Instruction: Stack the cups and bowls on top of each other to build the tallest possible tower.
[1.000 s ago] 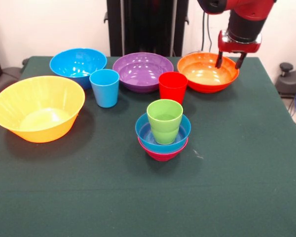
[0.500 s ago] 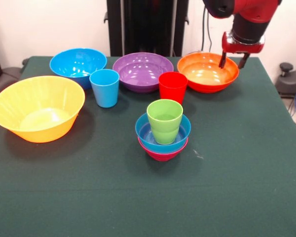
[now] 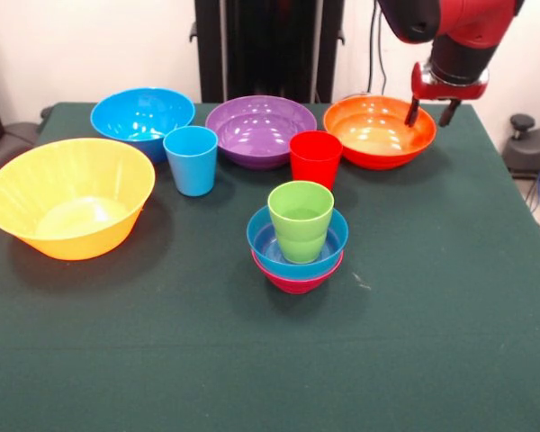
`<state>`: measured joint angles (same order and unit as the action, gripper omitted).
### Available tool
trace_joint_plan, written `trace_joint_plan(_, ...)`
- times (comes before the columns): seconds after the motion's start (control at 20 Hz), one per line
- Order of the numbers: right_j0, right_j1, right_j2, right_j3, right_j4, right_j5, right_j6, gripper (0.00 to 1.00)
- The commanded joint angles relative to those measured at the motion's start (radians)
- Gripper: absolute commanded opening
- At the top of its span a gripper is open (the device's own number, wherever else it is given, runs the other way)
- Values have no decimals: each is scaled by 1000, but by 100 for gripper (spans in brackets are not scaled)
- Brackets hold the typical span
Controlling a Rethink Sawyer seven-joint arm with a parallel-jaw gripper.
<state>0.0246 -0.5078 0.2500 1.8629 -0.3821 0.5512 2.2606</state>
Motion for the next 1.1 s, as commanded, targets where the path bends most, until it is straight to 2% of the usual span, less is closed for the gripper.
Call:
trace_joint_plan(0.05, 14, 77, 12, -116, -25, -109, 46, 100)
trace_joint_plan(0.35, 24, 126, -21, -161, -52, -138, 46, 100)
trace_joint_plan(0.6, 34, 144, -29, -189, -42, -134, 43, 100)
trace_joint_plan(0.8, 34, 137, -31, -180, -35, -121, 39, 100)
trace_joint_plan(1.1, 67, 111, -49, -162, -8, -101, 74, 100)
